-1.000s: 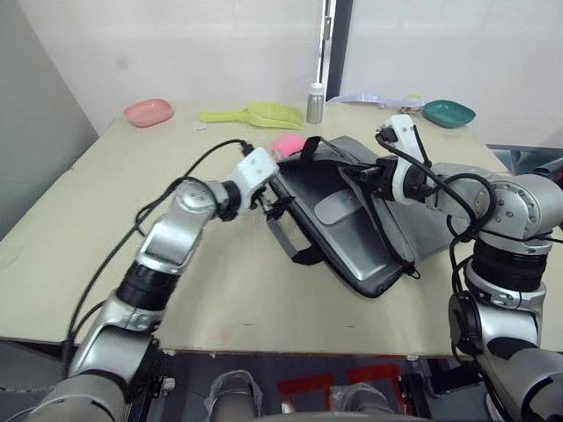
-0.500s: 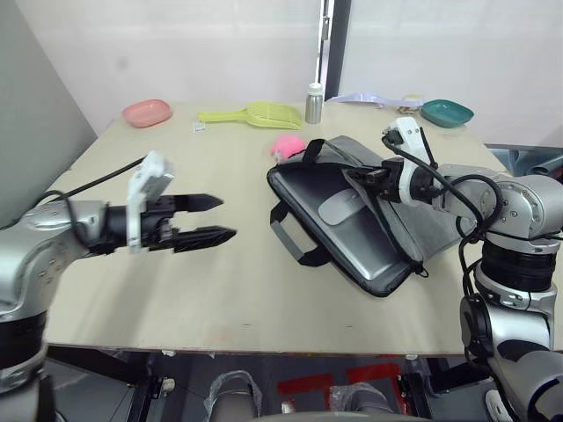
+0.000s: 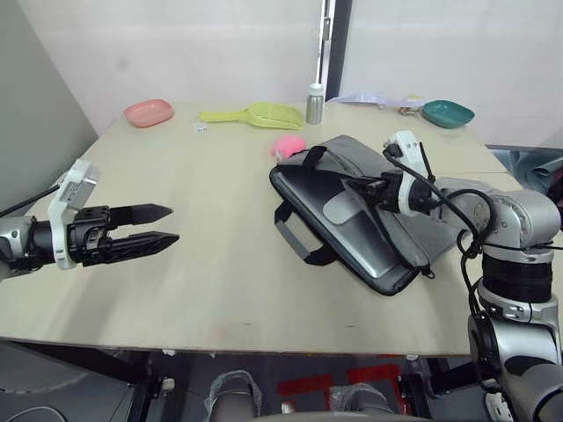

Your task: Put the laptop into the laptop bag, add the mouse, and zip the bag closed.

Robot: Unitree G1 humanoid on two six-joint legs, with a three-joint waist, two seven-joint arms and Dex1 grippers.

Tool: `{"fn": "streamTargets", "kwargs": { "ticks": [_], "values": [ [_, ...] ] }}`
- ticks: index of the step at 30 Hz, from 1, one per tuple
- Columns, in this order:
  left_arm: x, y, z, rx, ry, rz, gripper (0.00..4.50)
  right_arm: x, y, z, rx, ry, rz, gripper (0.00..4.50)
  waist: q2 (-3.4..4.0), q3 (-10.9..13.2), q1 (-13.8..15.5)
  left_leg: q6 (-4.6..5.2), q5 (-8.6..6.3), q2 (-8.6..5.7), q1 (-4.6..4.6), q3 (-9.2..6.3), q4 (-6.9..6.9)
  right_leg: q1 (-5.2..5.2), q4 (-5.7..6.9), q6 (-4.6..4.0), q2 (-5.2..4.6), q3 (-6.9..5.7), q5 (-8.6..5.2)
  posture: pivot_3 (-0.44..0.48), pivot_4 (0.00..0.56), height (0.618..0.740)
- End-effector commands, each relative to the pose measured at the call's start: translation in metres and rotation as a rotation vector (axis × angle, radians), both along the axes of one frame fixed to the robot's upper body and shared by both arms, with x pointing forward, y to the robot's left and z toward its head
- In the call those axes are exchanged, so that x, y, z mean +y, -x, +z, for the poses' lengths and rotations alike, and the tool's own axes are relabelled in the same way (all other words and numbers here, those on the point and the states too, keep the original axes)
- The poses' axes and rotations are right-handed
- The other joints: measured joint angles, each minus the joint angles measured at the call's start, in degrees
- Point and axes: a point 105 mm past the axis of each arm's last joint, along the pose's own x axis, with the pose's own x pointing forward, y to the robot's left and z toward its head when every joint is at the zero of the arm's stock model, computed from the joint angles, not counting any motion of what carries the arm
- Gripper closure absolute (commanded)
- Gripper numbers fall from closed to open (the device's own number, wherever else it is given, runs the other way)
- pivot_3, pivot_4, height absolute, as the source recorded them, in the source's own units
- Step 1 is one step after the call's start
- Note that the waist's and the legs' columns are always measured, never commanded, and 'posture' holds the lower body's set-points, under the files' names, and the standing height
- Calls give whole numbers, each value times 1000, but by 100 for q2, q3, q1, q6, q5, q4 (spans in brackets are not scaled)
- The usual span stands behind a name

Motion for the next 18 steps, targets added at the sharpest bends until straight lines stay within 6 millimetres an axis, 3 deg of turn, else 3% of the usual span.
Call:
{"fn": "streamTargets", "kwargs": {
  "ticks": [1,5,10,14,18],
  "values": [
    [9,3,6,-37,-32,6,0,-6,-1,-1,-12,-12,-21,3057,0,0,10,0,0,0,-1,0,1,0,0,0,-1,0,0,0,150,740],
    [15,2,-1,-27,-69,6,0,-2,5,1,-7,-54,20,1693,0,0,0,3,-1,1,4,-1,3,1,7,1,0,2,1,0,150,740],
    [20,0,-1,-45,-95,-3,0,4,29,15,-18,-101,144,26,0,0,-4,4,0,1,4,0,2,0,7,0,1,3,0,0,150,740],
    [25,-1,1,-66,-121,0,0,-6,48,26,-44,-97,202,26,0,0,19,5,0,1,2,0,1,1,3,-1,1,1,0,0,150,740],
    [36,-7,-3,-50,-161,66,0,-37,69,25,-51,-50,192,26,-3,-2,83,11,-3,1,9,-1,2,10,4,-1,0,1,0,0,150,740]
  ]
}}
